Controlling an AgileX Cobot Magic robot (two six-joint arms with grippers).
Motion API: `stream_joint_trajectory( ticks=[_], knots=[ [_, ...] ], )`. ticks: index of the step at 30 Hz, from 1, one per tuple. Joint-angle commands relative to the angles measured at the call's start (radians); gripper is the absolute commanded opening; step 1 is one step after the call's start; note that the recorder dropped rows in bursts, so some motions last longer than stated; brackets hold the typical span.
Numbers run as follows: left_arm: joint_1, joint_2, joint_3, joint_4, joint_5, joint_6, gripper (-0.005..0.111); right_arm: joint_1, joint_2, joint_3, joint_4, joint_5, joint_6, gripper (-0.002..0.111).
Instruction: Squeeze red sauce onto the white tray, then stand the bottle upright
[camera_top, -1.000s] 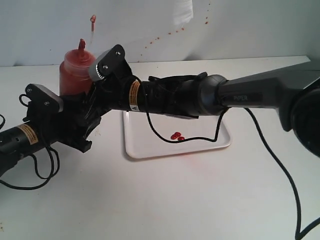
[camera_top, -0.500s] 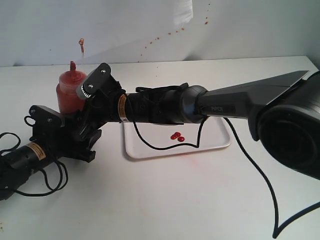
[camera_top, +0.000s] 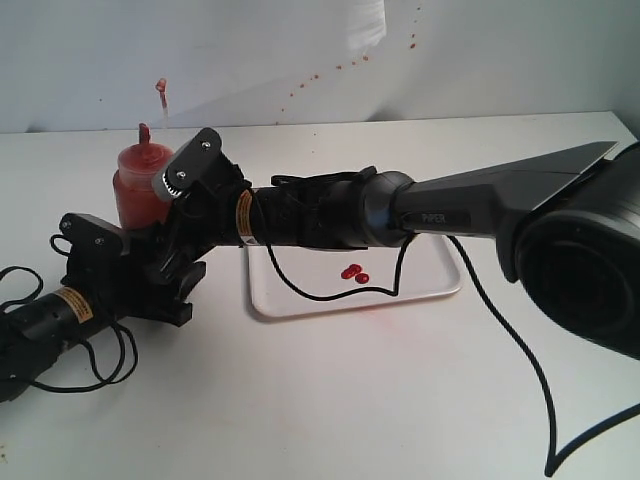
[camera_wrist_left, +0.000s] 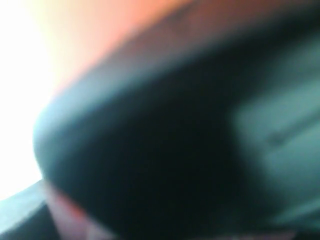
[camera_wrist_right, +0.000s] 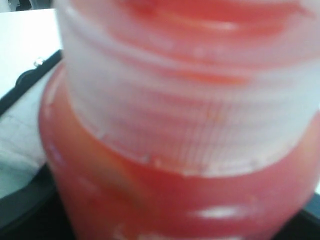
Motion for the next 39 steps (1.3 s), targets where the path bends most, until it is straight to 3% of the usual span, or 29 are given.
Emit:
stream_joint_trajectory(
  ticks=[1, 3, 10, 18, 22, 28, 30, 33, 37, 38, 39],
  knots=[
    [0.0, -0.009, -0.011, 0.011, -0.106, -0.047, 0.083, 0.002, 0.017, 0.0, -0.052, 0.061, -0.022, 0.0],
    [0.0, -0.009, -0.011, -0.042, -0.106, -0.067, 0.105, 0.002, 0.017, 0.0, -0.052, 0.065, -0.011, 0.0],
    [0.0, -0.062, 0.022, -0.026, -0.057, 0.038, 0.105, 0.002, 0.017, 0.0, -0.049, 0.079, -0.009, 0.0],
    [0.0, -0.288, 0.194, -0.179, 0.046, 0.417, 0.105, 0.002, 0.017, 0.0, -0.041, 0.077, -0.009, 0.0],
    [0.0, -0.379, 0.265, -0.359, 0.038, 0.567, 0.105, 0.002, 0.017, 0.0, -0.041, 0.077, -0.009, 0.0],
    [0.0, -0.501, 0.273, -0.719, 0.041, 0.558, 0.105, 0.002, 0.017, 0.0, -0.041, 0.053, 0.002, 0.001],
    [0.0, -0.516, 0.273, -0.779, 0.039, 0.558, 0.105, 0.002, 0.017, 0.0, -0.041, 0.053, 0.002, 0.009],
    [0.0, -0.523, 0.273, -0.794, 0.003, 0.545, 0.105, 0.002, 0.017, 0.0, -0.041, 0.03, 0.002, 0.035],
    [0.0, -0.523, 0.273, -0.818, -0.032, 0.494, 0.105, 0.003, 0.017, -0.004, -0.034, 0.003, 0.005, 0.091],
    [0.0, -0.523, 0.273, -0.829, -0.039, 0.484, 0.105, 0.003, 0.017, -0.004, -0.034, 0.005, 0.021, 0.102],
    [0.0, -0.523, 0.273, -0.842, -0.039, 0.484, 0.105, 0.003, 0.015, -0.004, -0.034, 0.005, 0.03, 0.105]
  ],
)
